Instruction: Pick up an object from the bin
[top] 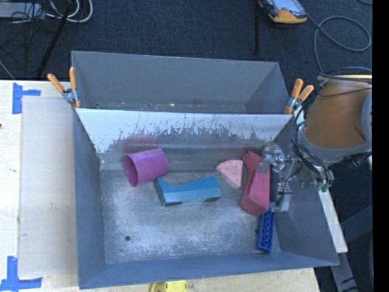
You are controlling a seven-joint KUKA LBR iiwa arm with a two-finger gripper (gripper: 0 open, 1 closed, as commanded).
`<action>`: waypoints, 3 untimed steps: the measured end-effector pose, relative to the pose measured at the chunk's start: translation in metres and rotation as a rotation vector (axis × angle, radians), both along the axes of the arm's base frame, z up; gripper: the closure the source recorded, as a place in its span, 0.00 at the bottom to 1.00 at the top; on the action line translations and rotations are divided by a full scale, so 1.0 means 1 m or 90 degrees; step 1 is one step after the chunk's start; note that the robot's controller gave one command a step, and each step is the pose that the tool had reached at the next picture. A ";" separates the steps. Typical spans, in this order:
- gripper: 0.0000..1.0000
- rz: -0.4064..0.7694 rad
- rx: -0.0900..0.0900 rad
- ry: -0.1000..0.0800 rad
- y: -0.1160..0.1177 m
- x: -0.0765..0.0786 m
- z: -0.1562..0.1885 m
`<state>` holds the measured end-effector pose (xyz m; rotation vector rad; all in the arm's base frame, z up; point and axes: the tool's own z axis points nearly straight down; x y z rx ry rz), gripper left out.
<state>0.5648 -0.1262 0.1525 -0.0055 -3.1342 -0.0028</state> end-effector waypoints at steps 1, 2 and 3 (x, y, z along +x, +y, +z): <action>0.00 0.002 -0.001 -0.004 0.000 0.001 0.005; 0.00 -0.007 -0.002 -0.006 0.049 -0.015 -0.029; 0.00 -0.072 0.000 -0.002 0.087 0.008 -0.036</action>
Offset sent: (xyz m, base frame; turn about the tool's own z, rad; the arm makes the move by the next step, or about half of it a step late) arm -0.0261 0.0839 -0.0511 0.0112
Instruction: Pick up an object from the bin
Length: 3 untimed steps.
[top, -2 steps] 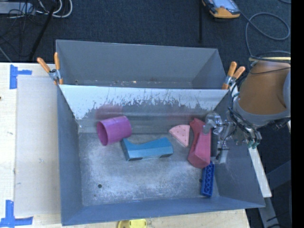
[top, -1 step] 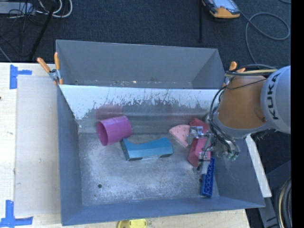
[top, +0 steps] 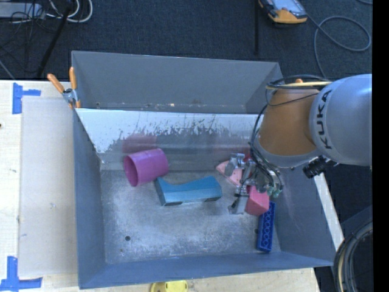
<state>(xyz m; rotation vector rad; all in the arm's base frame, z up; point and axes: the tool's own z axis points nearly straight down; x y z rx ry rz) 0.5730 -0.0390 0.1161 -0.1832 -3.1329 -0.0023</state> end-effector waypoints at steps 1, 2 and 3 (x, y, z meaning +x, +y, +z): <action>0.00 0.137 0.000 -0.002 -0.023 0.016 0.012; 0.00 0.215 -0.002 -0.002 0.007 -0.001 -0.009; 0.00 0.075 0.002 0.000 0.037 0.012 0.002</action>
Offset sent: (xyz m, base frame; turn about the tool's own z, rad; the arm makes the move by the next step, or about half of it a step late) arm -0.0288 0.0965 -0.0461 -0.0440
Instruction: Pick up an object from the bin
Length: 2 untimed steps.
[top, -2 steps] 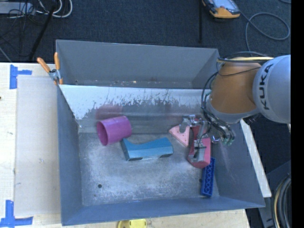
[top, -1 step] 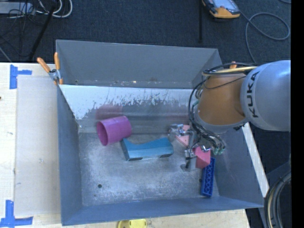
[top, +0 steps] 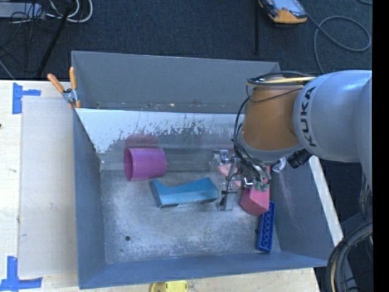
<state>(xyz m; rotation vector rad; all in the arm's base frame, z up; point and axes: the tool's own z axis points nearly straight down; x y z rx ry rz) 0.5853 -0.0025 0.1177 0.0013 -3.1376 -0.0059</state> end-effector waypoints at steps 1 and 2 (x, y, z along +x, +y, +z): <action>0.00 0.070 -0.003 -0.003 0.022 0.013 -0.025; 1.00 -0.024 -0.003 -0.003 0.081 -0.008 -0.045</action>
Offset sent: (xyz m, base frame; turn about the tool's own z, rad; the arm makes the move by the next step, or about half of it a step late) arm -0.0096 0.0809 -0.0464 0.0401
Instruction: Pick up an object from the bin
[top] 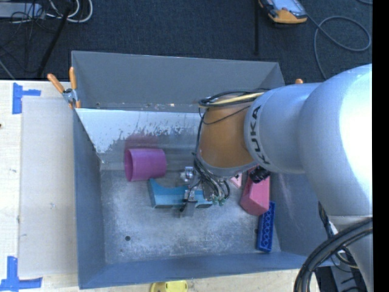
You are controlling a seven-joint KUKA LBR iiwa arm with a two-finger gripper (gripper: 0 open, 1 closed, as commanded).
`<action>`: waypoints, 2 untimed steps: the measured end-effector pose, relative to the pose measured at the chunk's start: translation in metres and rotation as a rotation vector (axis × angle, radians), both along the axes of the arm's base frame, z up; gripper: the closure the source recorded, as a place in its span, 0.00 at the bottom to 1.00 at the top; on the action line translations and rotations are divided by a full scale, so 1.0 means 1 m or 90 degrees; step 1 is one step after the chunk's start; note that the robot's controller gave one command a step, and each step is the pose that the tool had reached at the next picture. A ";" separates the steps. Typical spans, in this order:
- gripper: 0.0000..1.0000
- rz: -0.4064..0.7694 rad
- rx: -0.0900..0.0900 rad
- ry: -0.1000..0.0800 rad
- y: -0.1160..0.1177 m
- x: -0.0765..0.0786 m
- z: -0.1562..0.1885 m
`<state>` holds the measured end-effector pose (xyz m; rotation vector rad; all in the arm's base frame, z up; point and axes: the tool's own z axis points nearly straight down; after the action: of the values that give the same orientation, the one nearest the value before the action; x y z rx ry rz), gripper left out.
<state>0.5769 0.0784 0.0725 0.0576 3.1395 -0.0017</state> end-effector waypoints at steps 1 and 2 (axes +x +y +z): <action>1.00 0.000 0.000 0.000 0.000 0.000 0.000; 1.00 0.001 0.000 0.008 -0.002 0.008 0.049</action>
Offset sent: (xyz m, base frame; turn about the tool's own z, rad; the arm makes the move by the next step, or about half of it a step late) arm 0.0250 -0.0049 0.1194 -0.0055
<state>0.5846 0.0766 0.1213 0.0550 3.1527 -0.0029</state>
